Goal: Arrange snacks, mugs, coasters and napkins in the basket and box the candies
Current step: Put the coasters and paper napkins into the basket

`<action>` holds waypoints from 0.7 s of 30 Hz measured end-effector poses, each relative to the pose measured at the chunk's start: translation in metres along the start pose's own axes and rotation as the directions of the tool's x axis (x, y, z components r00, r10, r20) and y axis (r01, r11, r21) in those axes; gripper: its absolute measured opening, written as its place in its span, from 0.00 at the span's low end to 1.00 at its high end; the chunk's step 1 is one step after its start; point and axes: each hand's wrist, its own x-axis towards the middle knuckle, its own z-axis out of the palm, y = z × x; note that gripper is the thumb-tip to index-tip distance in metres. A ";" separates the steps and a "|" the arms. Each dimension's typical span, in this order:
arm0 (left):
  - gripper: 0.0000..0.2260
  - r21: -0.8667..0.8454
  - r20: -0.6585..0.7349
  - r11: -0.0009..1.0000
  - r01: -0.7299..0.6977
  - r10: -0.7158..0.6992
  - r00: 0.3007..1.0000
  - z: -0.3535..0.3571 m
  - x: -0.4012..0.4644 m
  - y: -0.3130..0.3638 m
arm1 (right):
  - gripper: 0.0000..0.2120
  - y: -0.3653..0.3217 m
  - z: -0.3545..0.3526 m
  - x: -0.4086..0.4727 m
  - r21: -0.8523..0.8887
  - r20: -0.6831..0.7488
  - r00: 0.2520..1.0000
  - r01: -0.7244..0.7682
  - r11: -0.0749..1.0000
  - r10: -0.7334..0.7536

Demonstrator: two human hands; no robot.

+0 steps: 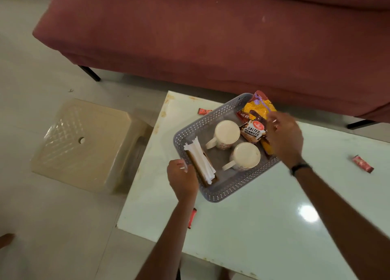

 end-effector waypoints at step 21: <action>0.09 -0.155 0.043 0.956 0.250 -0.246 0.968 0.026 0.009 -0.014 | 0.10 0.072 0.010 0.085 0.248 0.599 0.690 -0.642 0.725 0.406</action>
